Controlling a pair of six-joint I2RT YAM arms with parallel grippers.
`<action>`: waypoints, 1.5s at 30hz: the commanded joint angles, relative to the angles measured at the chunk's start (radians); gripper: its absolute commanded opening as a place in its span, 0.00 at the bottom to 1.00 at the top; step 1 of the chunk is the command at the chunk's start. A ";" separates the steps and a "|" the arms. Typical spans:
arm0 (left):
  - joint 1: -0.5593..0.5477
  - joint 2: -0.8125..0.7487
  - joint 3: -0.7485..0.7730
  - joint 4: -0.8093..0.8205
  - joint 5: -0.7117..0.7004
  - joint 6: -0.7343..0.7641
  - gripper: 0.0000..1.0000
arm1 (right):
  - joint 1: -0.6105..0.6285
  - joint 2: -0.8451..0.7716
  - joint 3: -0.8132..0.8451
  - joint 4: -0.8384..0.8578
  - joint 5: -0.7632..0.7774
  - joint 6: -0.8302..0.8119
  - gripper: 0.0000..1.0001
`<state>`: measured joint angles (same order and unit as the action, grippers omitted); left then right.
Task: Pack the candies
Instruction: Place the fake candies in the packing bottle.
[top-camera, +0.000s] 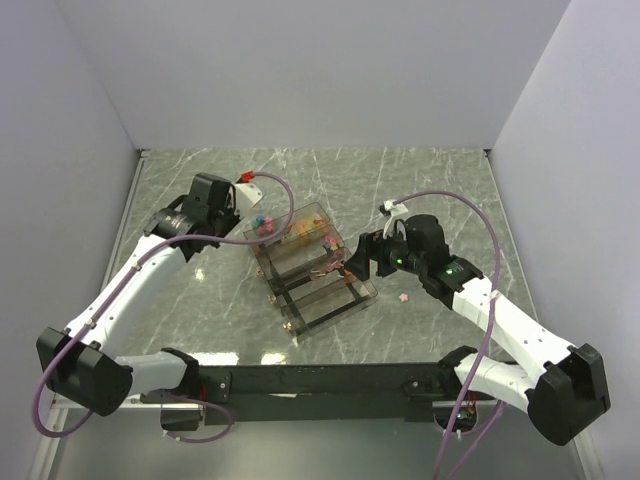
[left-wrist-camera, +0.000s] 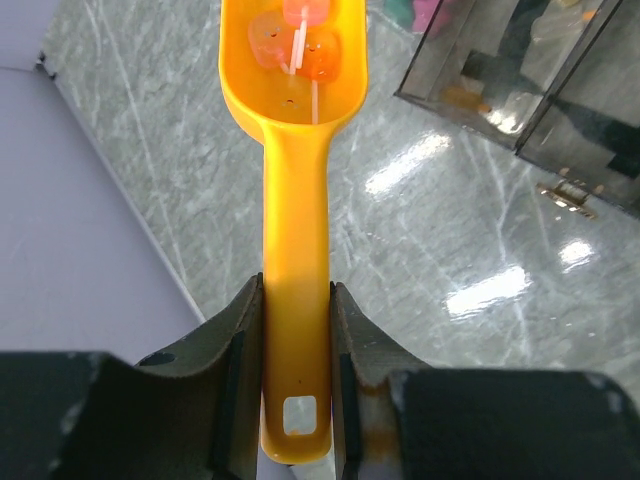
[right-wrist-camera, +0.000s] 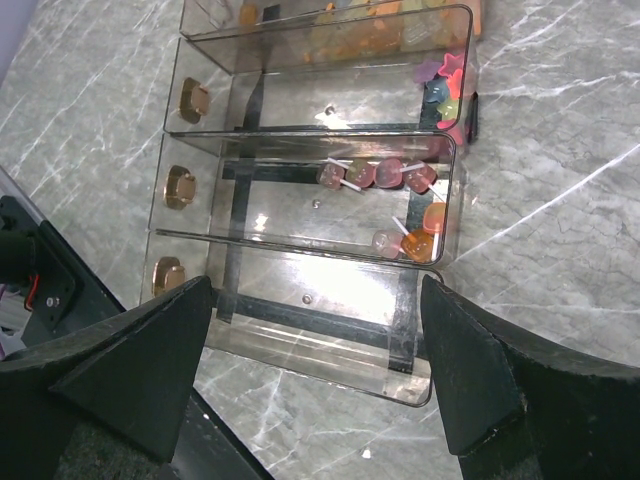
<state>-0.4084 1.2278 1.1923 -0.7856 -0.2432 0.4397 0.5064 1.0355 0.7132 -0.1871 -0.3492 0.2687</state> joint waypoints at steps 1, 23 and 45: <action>-0.015 0.001 0.052 -0.003 -0.056 0.047 0.01 | 0.006 -0.020 0.009 0.029 0.001 -0.013 0.90; -0.115 0.122 0.171 -0.084 -0.220 0.120 0.01 | 0.009 -0.034 0.005 0.028 0.012 -0.019 0.90; -0.205 0.202 0.216 -0.132 -0.383 0.192 0.01 | 0.009 -0.031 0.003 0.028 0.015 -0.020 0.91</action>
<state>-0.5987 1.4273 1.3582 -0.9085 -0.5644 0.6060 0.5083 1.0283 0.7132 -0.1871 -0.3416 0.2638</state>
